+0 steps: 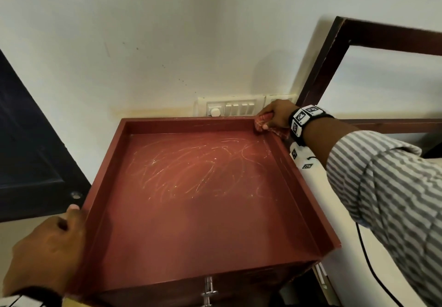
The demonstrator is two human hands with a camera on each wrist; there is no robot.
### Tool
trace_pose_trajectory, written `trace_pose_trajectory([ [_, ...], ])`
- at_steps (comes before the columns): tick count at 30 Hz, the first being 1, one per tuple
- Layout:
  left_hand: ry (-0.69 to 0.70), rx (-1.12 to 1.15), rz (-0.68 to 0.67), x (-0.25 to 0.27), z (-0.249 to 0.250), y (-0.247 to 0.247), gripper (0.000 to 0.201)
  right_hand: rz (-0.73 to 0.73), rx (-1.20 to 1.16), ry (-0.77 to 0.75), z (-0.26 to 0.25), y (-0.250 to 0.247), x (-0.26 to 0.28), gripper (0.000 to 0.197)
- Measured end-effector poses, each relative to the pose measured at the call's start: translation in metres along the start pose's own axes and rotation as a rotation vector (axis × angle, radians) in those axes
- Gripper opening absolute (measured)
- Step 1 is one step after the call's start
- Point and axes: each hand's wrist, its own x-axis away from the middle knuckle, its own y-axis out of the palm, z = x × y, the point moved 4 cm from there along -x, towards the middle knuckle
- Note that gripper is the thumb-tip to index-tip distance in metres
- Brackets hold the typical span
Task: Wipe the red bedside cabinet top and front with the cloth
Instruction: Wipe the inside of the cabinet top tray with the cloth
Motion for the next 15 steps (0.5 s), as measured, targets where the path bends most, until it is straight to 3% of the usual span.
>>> trace_pose_trajectory([
  [2,0.014,0.017,0.048,0.011,0.012,-0.022,0.059,-0.006,0.020,-0.016,-0.001,0.002,0.009,0.048],
  [4,-0.141,0.189,0.012,0.025,0.025,-0.036,0.079,-0.025,0.037,-0.043,-0.003,0.004,0.026,0.047],
  [7,-0.265,0.400,0.113,0.058,0.052,-0.073,0.096,-0.064,0.039,-0.079,-0.007,0.005,0.069,0.045],
  [11,-0.206,0.384,0.133,0.080,0.074,-0.094,0.088,-0.069,0.028,-0.131,-0.011,0.008,0.154,0.044],
  [15,-0.165,0.350,0.177,0.095,0.082,-0.112,0.081,-0.051,-0.007,-0.120,-0.012,0.019,0.245,0.029],
])
